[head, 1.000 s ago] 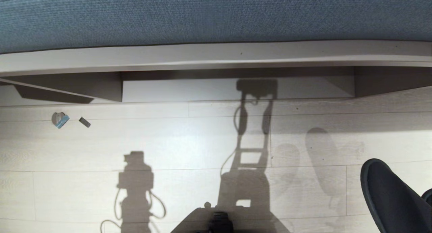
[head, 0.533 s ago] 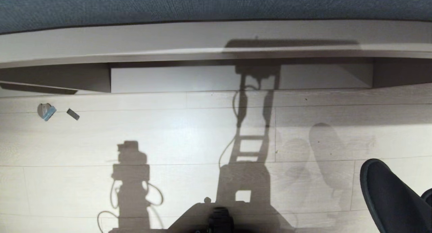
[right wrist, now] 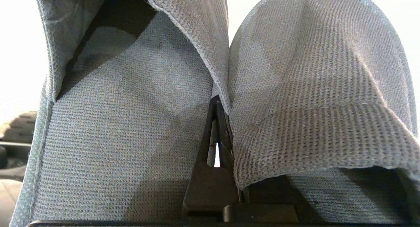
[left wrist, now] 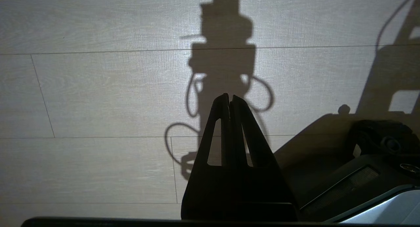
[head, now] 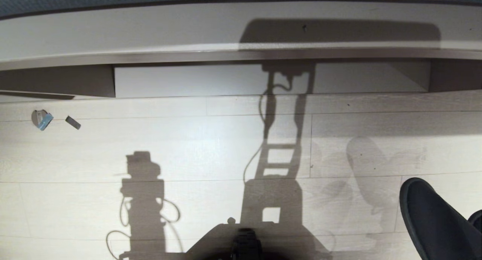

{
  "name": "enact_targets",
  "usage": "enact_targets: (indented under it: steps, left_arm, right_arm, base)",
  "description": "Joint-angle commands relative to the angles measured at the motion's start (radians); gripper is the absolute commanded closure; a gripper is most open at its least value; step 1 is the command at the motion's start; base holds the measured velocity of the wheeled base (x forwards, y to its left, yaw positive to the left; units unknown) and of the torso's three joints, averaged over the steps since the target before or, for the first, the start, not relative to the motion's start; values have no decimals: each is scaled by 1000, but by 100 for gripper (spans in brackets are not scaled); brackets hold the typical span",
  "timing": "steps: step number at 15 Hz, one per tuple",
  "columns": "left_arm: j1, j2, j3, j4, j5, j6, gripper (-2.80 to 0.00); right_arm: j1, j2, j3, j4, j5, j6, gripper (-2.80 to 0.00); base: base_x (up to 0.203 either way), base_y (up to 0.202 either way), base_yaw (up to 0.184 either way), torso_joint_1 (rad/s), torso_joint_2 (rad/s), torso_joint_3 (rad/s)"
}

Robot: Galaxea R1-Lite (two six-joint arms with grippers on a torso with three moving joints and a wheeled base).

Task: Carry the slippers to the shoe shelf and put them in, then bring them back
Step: Place the slippers into the shoe cabinet

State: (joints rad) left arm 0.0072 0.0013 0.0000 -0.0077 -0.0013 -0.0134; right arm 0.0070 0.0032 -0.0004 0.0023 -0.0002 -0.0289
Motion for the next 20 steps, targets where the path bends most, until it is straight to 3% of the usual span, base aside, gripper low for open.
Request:
enact_targets:
  steps: [1, 7, 12, 20]
  left_arm:
    - [0, 0, 0, 0, 0, -2, 0]
    - [0, 0, 0, 0, 0, -3, 0]
    - [0, 0, 0, 0, 0, -5, 0]
    - [0, 0, 0, 0, 0, -3, 0]
  right_arm:
    - [0, -2, 0, -2, 3, -17, 0]
    - [1, 49, -115, -11, 67, -29, 0]
    - [1, 268, -233, -47, 144, -71, 0]
    - [2, 703, -254, -532, 204, -99, 0]
  base:
    - [0, 0, 0, 0, 0, 0]
    - [0, 0, 0, 0, 0, 0]
    - [0, 0, 0, 0, 0, 0]
    - [0, 0, 0, 0, 0, 0]
